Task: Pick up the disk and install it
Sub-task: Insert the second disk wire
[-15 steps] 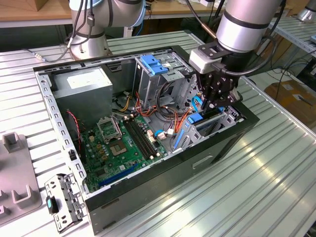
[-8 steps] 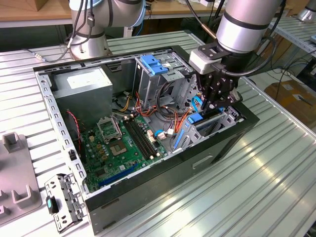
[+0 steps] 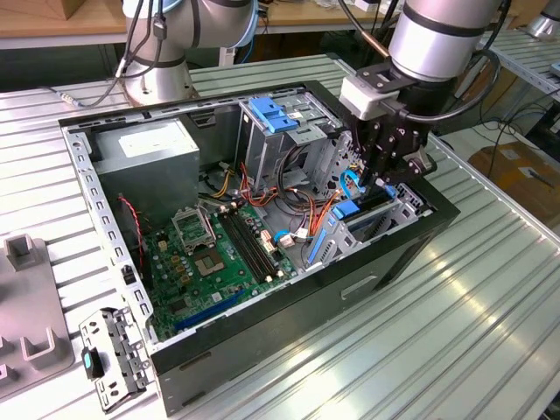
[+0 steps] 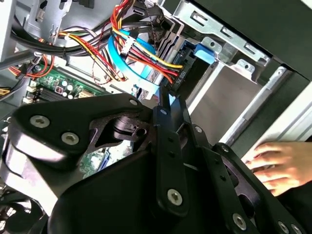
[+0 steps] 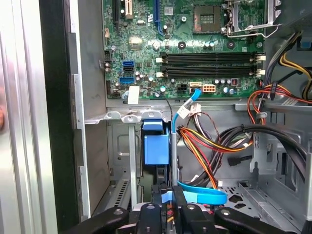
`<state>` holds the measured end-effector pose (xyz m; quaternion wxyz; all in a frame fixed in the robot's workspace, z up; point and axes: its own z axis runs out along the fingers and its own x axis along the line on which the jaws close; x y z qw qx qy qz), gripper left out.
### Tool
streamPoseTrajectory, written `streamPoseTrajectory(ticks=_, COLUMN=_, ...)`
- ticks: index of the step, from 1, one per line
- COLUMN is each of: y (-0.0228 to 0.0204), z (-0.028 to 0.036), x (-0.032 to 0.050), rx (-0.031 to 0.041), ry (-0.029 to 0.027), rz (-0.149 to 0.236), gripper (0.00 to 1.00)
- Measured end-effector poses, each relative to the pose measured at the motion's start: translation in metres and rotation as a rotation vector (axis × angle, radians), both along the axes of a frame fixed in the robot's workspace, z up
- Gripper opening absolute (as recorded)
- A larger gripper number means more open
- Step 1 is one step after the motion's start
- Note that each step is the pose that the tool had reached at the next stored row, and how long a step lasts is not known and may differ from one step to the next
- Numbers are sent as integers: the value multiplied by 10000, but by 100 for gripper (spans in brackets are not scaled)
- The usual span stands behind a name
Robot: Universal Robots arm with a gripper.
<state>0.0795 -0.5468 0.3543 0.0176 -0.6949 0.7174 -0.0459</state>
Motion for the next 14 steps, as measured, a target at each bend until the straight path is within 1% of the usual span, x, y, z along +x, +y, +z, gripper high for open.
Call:
streamPoseTrajectory(ticks=3, y=0, z=0, x=-1, rx=0, ry=0, rz=-1, gripper=22)
streamPoseTrajectory(ticks=4, y=0, z=1, x=-1, rx=-1, ry=0, rz=-1, gripper=15)
streamPoseTrajectory(ticks=5, y=0, z=1, x=0, rx=-2, ry=0, rz=-1, gripper=11)
streamPoseTrajectory(ticks=14, y=2, z=1, x=-1, rx=-2, ry=0, rz=-1, gripper=11)
